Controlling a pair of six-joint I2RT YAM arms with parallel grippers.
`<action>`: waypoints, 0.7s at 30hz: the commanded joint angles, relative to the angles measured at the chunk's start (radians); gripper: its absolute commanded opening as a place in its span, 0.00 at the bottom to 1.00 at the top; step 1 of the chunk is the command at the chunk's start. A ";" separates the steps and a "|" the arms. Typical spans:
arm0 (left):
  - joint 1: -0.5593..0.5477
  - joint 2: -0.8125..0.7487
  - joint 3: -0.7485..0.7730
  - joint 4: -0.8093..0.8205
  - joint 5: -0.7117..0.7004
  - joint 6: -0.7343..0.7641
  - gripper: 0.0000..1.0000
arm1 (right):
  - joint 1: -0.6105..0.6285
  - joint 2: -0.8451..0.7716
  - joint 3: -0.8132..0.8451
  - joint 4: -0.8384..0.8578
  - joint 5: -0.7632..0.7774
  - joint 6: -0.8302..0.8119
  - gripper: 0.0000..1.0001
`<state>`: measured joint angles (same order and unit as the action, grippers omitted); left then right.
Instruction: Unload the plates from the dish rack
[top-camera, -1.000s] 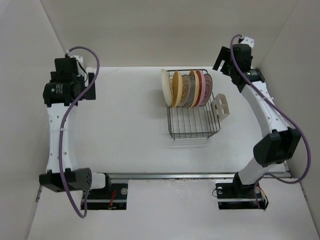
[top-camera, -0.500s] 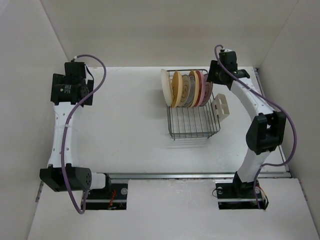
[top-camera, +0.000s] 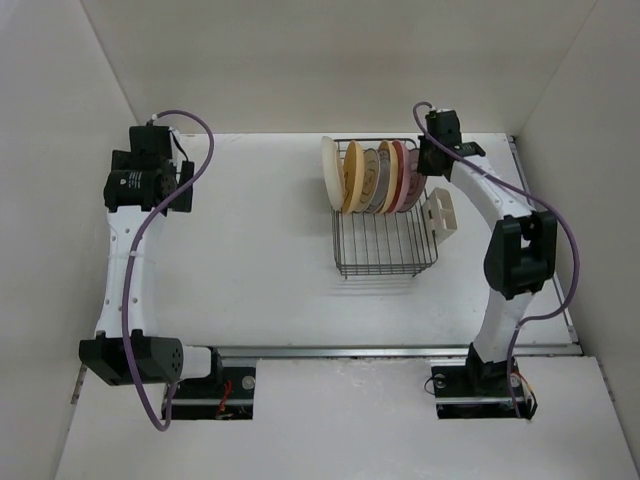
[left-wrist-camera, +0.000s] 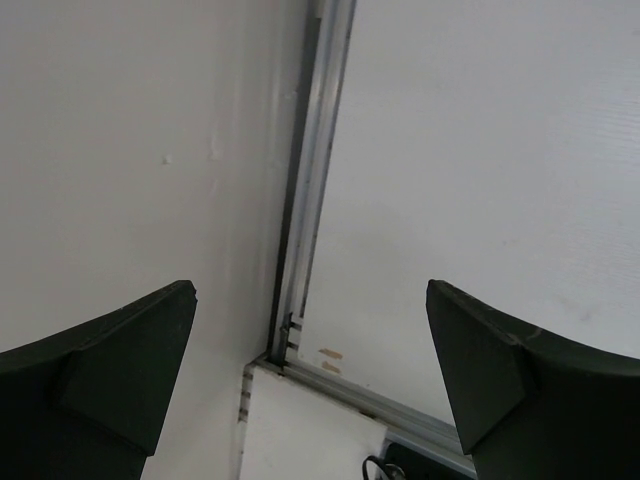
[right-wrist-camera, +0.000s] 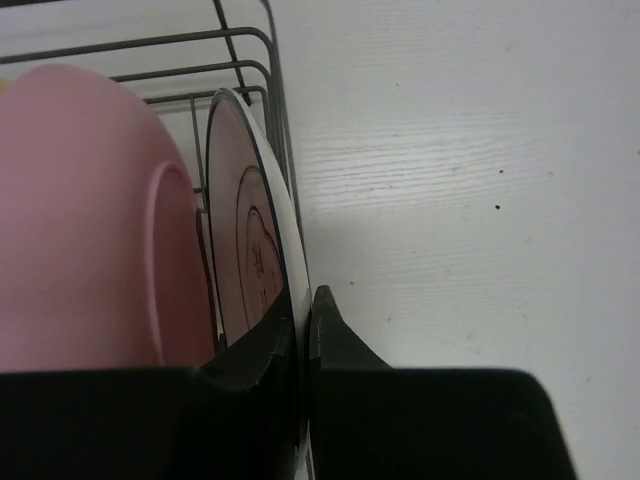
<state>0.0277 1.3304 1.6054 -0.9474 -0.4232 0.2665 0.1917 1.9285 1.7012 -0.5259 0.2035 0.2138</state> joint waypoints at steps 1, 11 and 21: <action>-0.002 -0.033 0.013 -0.021 0.107 -0.045 1.00 | 0.023 -0.040 0.008 0.012 0.089 0.068 0.00; -0.002 -0.033 0.013 -0.040 0.215 -0.081 1.00 | 0.121 -0.164 0.098 -0.019 0.456 -0.004 0.00; -0.002 -0.023 0.022 -0.079 0.332 -0.101 1.00 | 0.167 -0.141 0.170 -0.086 0.850 -0.040 0.00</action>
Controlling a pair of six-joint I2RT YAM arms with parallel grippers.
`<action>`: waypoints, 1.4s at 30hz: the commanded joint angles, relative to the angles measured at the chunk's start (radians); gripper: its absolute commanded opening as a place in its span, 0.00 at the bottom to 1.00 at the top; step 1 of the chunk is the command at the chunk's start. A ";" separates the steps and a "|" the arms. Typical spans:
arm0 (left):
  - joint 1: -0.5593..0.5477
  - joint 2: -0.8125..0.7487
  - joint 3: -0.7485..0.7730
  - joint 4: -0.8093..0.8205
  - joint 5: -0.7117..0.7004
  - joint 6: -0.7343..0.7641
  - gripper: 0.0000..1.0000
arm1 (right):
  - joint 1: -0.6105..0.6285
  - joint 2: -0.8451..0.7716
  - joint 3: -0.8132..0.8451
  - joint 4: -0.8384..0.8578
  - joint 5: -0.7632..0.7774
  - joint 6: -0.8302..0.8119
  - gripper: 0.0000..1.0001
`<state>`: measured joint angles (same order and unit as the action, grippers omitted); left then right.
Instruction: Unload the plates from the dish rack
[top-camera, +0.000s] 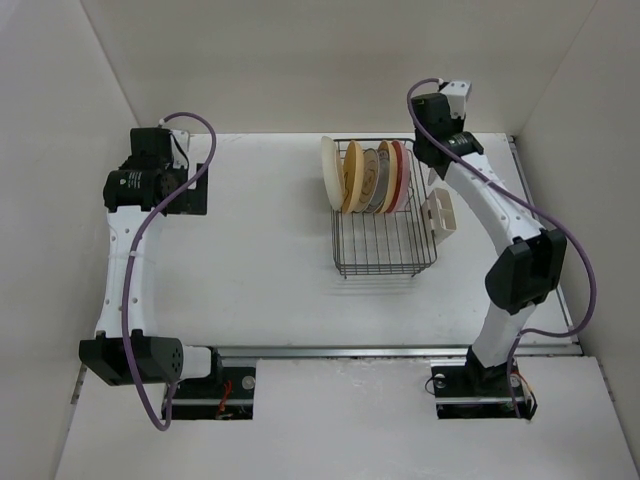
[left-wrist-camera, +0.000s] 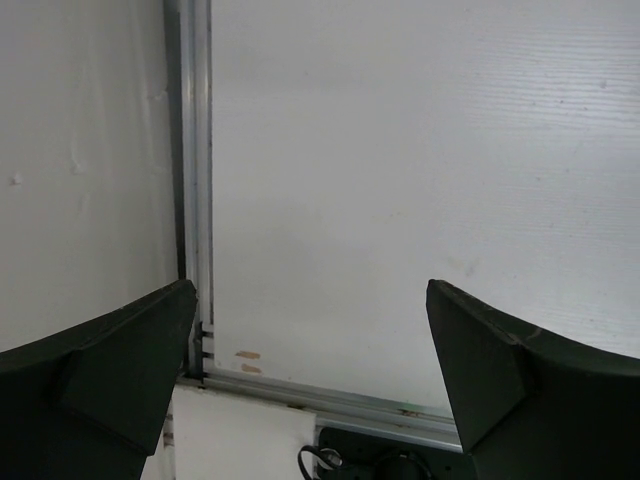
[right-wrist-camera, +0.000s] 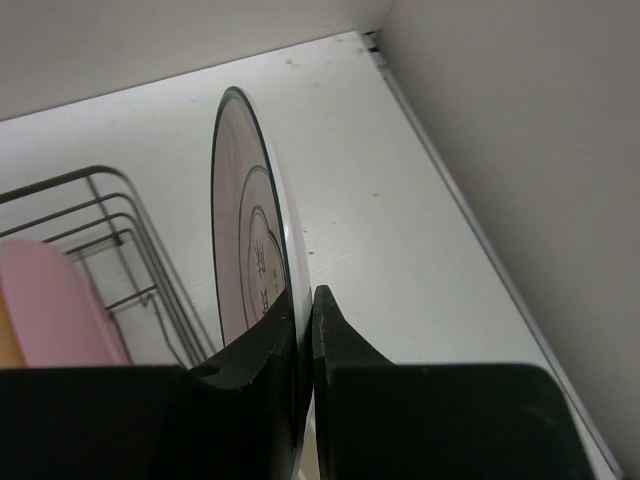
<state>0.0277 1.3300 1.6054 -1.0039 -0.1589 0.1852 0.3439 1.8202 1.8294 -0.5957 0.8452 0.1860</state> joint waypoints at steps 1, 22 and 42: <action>-0.002 -0.023 0.031 -0.033 0.085 -0.020 1.00 | 0.024 -0.044 0.051 -0.016 0.230 -0.013 0.00; -0.002 0.084 0.050 -0.039 0.469 -0.059 0.86 | 0.360 -0.049 -0.051 0.321 -1.102 0.030 0.00; -0.002 0.299 -0.013 -0.099 0.706 0.000 0.34 | 0.369 0.106 -0.134 0.562 -1.612 0.164 0.00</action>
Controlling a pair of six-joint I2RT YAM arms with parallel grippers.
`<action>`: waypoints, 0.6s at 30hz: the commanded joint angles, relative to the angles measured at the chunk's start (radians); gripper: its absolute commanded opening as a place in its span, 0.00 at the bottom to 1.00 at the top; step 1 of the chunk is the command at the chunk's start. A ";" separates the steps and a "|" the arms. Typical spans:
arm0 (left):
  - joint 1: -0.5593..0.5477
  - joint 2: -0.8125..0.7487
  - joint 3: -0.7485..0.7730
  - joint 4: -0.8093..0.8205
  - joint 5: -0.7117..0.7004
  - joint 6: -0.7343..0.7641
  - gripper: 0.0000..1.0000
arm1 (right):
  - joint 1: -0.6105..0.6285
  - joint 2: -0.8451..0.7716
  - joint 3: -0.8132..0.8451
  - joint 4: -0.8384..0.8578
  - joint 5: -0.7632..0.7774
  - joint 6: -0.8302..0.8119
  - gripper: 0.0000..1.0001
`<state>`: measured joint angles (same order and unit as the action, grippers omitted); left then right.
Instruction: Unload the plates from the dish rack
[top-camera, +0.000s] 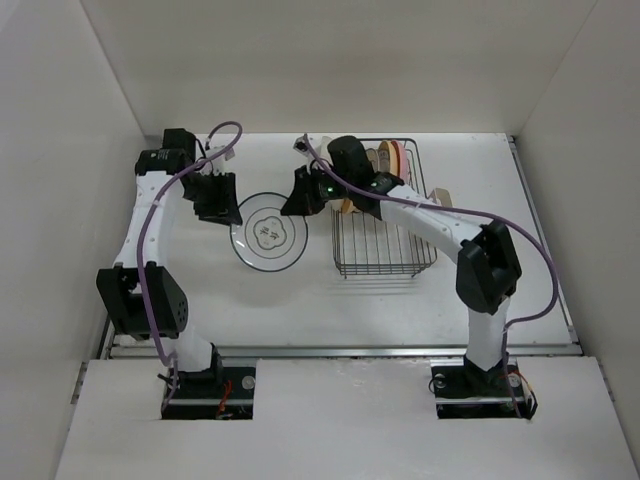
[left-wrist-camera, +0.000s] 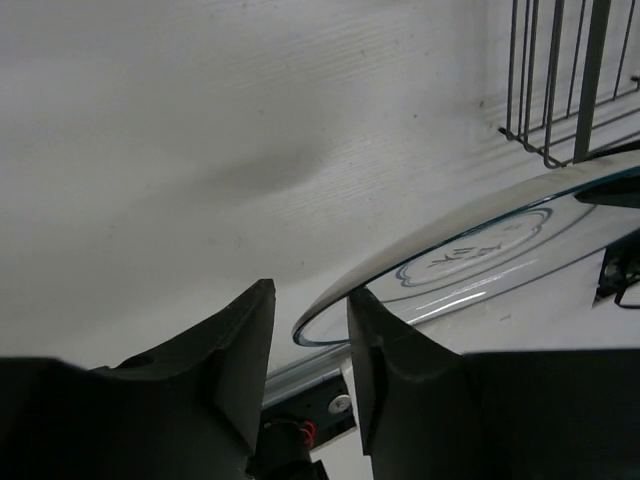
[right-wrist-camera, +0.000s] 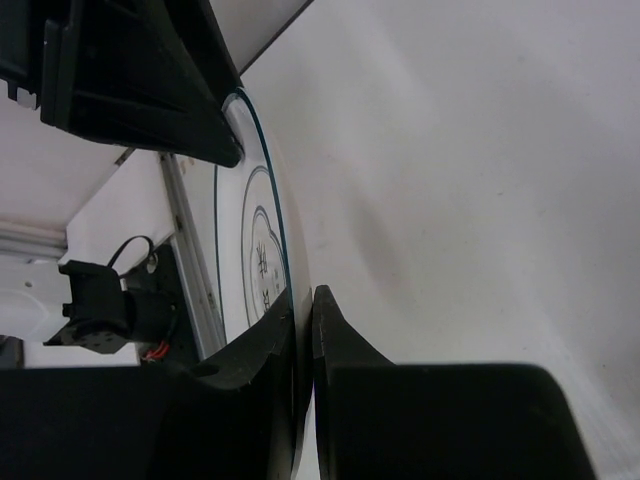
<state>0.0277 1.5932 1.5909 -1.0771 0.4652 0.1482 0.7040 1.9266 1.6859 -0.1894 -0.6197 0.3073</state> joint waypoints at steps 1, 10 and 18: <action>-0.002 0.045 0.012 -0.043 0.104 0.072 0.30 | 0.009 0.000 0.009 0.169 -0.147 0.053 0.00; -0.002 0.108 0.055 -0.216 0.293 0.207 0.00 | 0.009 0.057 0.035 0.199 -0.209 0.082 0.00; 0.079 0.117 0.044 -0.175 0.251 0.134 0.00 | 0.009 0.112 0.190 -0.014 0.034 0.046 0.51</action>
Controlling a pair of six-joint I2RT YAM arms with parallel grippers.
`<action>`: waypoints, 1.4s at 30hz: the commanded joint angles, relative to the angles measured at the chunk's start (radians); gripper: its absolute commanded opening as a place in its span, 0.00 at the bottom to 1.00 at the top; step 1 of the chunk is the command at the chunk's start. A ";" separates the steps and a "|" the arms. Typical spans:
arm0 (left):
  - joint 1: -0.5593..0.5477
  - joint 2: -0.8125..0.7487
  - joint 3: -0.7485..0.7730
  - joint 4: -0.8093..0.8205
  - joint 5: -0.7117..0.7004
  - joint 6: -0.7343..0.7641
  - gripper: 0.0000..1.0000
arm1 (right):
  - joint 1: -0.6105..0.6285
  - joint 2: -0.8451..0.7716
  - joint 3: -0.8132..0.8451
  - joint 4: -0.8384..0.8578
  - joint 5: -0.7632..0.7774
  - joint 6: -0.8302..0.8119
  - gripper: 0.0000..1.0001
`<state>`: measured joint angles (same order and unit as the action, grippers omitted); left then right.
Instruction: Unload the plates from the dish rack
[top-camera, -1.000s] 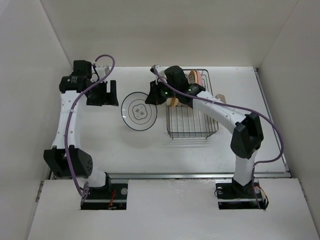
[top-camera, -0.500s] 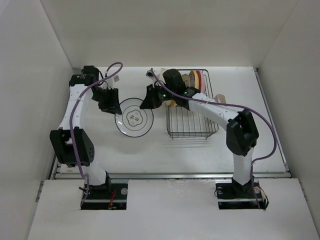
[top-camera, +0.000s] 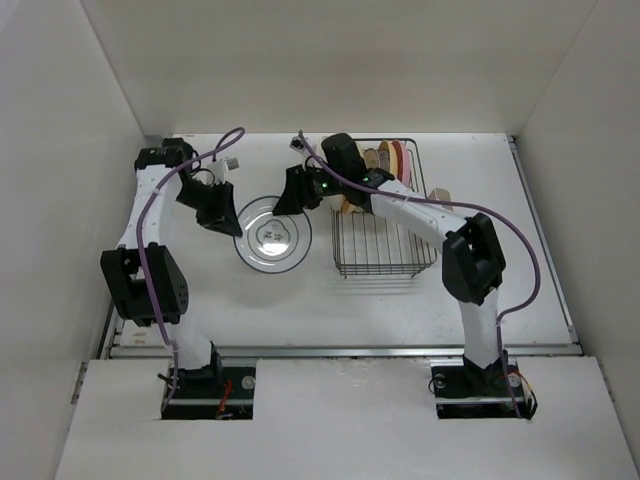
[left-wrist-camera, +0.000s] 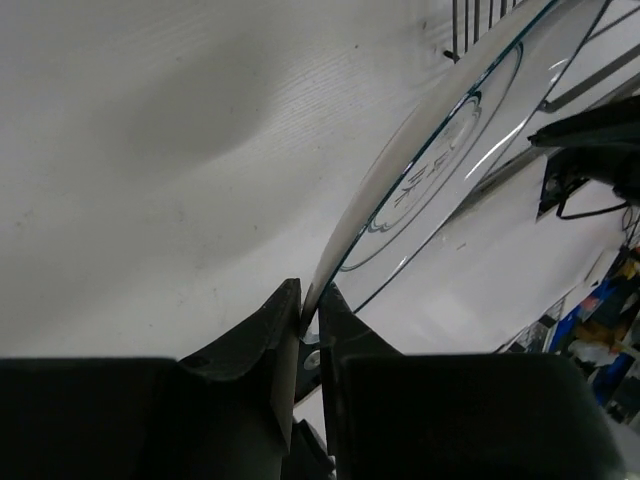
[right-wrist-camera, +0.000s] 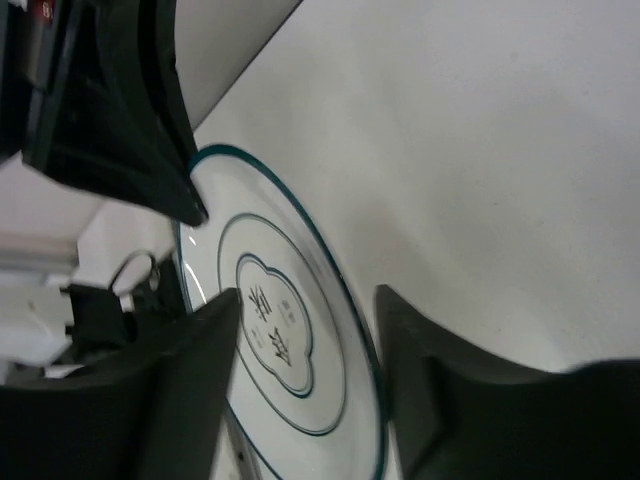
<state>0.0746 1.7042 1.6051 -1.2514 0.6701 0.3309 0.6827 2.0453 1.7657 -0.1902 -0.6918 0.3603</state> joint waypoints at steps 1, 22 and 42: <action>0.043 0.006 0.030 0.029 0.036 -0.061 0.00 | 0.031 -0.007 0.110 -0.028 0.151 -0.007 0.62; 0.120 0.388 0.116 0.260 -0.208 -0.240 0.00 | -0.166 -0.192 0.262 -0.491 1.315 -0.012 0.59; 0.198 0.528 0.242 0.227 -0.259 -0.323 0.13 | -0.293 -0.091 0.189 -0.491 1.226 -0.011 0.45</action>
<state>0.2760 2.2635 1.8225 -1.0130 0.5152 0.0055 0.3935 1.9549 1.9465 -0.6888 0.5335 0.3584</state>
